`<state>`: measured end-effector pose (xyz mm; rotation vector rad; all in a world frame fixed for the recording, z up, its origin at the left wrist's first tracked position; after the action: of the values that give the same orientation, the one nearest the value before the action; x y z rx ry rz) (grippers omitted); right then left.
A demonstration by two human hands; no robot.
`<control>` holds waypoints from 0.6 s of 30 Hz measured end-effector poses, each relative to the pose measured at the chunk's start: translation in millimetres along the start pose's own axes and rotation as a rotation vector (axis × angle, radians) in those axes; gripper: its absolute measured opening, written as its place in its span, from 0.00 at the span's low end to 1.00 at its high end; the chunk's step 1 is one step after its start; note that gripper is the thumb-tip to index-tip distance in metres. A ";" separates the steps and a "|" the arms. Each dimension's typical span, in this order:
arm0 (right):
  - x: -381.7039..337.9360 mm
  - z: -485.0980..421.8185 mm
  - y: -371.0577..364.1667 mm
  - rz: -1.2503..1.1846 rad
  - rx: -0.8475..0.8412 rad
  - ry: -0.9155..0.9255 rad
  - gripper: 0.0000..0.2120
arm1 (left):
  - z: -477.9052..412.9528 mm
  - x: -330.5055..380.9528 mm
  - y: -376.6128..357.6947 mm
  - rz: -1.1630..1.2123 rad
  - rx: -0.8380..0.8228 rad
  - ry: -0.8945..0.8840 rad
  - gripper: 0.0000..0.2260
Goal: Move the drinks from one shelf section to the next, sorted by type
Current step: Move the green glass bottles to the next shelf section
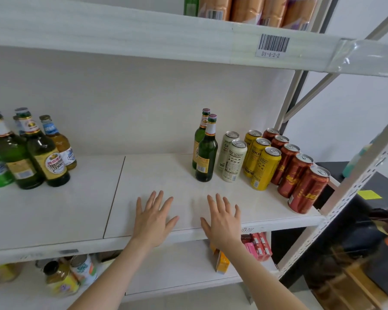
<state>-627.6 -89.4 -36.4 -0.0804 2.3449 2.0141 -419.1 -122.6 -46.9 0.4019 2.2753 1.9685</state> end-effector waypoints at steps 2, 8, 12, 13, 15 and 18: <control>-7.5 16.5 3.1 0.011 0.004 0.004 0.33 | 19.1 -2.9 6.0 -0.003 0.013 0.020 0.30; -31.0 67.9 17.0 0.017 0.022 0.020 0.33 | 85.2 -14.2 26.0 -0.081 -0.009 0.033 0.31; -51.4 98.8 25.5 0.005 0.029 0.033 0.33 | 126.5 -25.4 40.0 -0.080 -0.011 0.041 0.31; -59.0 106.6 26.8 0.009 0.024 0.040 0.33 | 137.3 -30.2 42.7 -0.099 -0.015 0.043 0.30; -76.0 119.5 29.5 0.004 0.019 0.050 0.33 | 156.3 -41.5 47.8 -0.137 -0.021 0.051 0.31; -105.1 132.8 33.1 0.005 0.016 0.075 0.33 | 178.9 -60.9 55.4 -0.149 -0.015 0.066 0.31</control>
<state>-524.7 47.6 -16.3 -0.1527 2.4071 2.0287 -308.6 39.1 -25.8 0.1628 2.2553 1.9513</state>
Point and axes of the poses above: each hand's wrist, its own z-axis away from the middle knuckle, its own y-axis out of the back of the hand, x = y × z, the point moved 4 cm from there along -z, towards the middle knuckle, and after that the axes turned 2 degrees about y, right-handed, at the moved point
